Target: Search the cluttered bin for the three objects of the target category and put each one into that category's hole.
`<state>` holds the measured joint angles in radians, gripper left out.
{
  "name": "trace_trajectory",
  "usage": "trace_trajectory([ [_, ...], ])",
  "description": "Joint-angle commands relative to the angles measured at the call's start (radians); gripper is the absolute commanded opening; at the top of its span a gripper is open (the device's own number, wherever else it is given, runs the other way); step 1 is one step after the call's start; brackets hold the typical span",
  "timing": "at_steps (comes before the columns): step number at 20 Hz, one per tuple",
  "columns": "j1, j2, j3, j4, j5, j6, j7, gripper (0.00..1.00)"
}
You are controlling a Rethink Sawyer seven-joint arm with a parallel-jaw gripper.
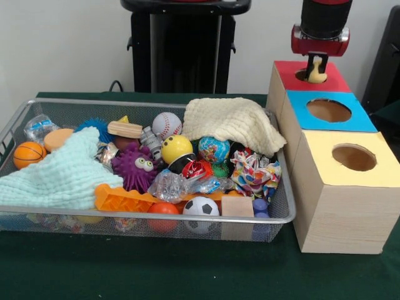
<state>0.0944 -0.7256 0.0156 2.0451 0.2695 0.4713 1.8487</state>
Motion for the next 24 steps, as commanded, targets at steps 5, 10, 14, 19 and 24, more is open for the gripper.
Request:
trace_trajectory([
  [5, 0.041, 0.026, -0.014, 0.042, 0.081, -0.002, 0.275, 1.00],
  [10, 0.034, 0.009, -0.040, 0.033, 0.060, 0.026, 0.247, 1.00],
  [14, 0.016, -0.023, -0.061, 0.022, 0.041, 0.084, 0.221, 1.00],
  [19, 0.003, -0.044, -0.082, -0.001, 0.021, 0.144, 0.203, 1.00],
  [24, 0.011, -0.037, -0.097, -0.022, -0.001, 0.138, 0.189, 0.00],
])
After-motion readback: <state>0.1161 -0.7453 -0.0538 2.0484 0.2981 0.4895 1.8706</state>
